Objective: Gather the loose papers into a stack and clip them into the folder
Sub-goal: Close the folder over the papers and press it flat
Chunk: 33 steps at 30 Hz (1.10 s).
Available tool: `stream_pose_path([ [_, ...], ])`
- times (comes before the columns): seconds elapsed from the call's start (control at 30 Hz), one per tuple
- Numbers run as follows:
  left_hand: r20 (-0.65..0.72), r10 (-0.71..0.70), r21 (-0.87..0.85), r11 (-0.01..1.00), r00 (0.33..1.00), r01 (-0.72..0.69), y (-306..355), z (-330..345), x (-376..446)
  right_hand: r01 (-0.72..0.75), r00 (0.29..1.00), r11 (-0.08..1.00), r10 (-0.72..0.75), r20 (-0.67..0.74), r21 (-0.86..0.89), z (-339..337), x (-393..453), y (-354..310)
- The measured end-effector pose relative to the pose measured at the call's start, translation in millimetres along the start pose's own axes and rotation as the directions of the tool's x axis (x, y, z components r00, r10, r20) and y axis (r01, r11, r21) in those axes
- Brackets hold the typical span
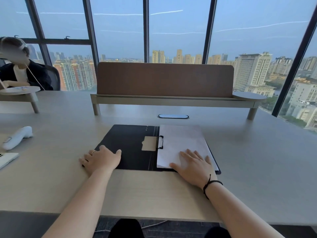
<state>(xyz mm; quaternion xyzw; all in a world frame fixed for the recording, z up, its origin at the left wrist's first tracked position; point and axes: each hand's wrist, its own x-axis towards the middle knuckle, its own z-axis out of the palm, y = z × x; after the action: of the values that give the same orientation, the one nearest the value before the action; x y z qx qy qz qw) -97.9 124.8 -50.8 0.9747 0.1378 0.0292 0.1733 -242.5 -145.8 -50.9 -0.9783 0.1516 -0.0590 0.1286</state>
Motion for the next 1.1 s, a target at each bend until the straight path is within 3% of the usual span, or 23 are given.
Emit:
stream_pose_path([
  [0.2,-0.072,0.005,-0.144,0.989,0.997,-0.015,-4.3,-6.4,5.3,-0.027,0.999,1.0,0.027,0.027,-0.001,0.9,-4.5,-1.3],
  [0.43,-0.273,0.169,0.039,0.986,0.947,-0.164,18.9,-57.8,-13.6,-0.033,0.999,0.999,0.033,0.036,-0.007,1.6,-1.3,-0.3],
  [0.6,-0.475,0.403,0.113,0.91,0.782,-0.4,66.8,-115.3,-55.1,-0.018,0.999,1.0,0.018,0.033,-0.004,1.3,-2.3,0.0],
  [0.7,-0.498,0.541,0.023,0.789,0.677,-0.614,107.7,-132.3,-92.6,-0.004,1.0,1.0,0.004,0.023,-0.005,0.2,-3.3,-0.4],
  [0.8,-0.436,0.656,-0.176,0.61,0.616,-0.773,138.8,-116.3,-129.8,-0.005,1.0,1.0,0.005,0.013,-0.005,-1.3,-4.8,-1.2],
  [0.9,-0.236,0.746,-0.455,0.482,0.623,-0.749,147.3,-70.2,-148.4,-0.015,0.999,1.0,0.015,0.051,-0.004,-1.3,-5.0,-0.3],
  [1.03,0.225,0.756,-0.353,0.651,0.614,-0.672,130.2,-11.7,-129.2,0.068,0.994,0.997,-0.07,0.08,0.026,-14.8,-15.1,7.5],
  [1.1,0.317,0.737,-0.228,0.67,0.597,-0.707,119.7,3.6,-110.8,0.109,0.971,0.994,-0.111,0.213,0.022,-33.2,-26.1,11.9],
])
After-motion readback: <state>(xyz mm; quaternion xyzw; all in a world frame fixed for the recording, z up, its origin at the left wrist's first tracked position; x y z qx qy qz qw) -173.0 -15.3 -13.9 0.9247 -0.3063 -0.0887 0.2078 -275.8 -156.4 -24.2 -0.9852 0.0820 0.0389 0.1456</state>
